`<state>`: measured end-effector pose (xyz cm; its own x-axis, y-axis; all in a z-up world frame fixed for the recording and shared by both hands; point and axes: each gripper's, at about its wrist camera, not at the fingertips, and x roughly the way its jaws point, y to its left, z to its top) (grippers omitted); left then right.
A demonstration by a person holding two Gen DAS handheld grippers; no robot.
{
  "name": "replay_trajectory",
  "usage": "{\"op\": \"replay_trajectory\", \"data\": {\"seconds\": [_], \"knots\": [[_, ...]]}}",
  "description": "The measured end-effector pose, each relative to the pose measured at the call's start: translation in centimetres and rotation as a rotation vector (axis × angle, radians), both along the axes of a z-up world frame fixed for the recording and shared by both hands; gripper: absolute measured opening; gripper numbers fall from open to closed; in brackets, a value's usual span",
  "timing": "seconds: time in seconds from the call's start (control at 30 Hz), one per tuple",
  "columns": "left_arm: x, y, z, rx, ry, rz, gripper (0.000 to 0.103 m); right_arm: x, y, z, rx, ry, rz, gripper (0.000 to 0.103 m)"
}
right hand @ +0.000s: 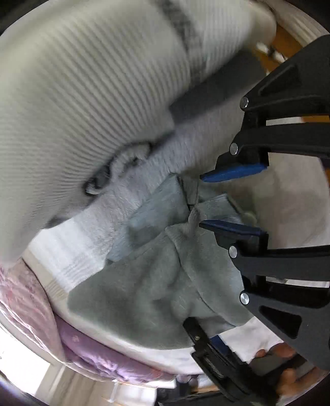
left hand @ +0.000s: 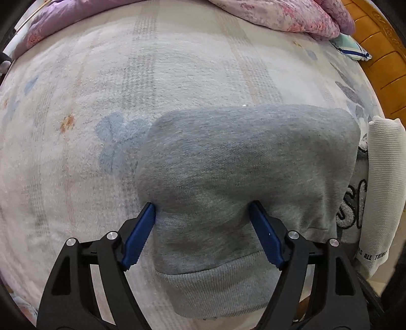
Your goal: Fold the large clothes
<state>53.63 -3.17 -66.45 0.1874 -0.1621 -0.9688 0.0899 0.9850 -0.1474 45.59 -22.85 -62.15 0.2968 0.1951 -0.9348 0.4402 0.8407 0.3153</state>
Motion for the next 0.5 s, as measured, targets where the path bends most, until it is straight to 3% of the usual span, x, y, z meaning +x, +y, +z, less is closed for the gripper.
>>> {"op": "replay_trajectory", "data": {"seconds": [0.07,0.2,0.27,0.37,0.5], "knots": [[0.1,-0.1,0.1,-0.004,0.005,-0.001,0.076,0.2,1.5,2.3,-0.029,-0.056,0.090,0.031],[0.9,0.0,0.4,-0.035,0.033,0.019,0.077,2.7,4.7,2.4,-0.043,-0.097,0.228,0.031],[1.0,0.0,0.4,-0.037,0.041,0.014,0.077,4.1,4.9,0.8,-0.009,-0.096,0.225,0.031],[1.2,0.1,0.3,-0.036,0.049,0.006,0.077,6.2,5.0,-3.0,0.054,0.003,0.215,0.027],[1.1,-0.2,0.3,-0.038,0.046,-0.008,0.077,7.3,4.9,-5.0,0.091,0.051,0.187,0.028]]}}
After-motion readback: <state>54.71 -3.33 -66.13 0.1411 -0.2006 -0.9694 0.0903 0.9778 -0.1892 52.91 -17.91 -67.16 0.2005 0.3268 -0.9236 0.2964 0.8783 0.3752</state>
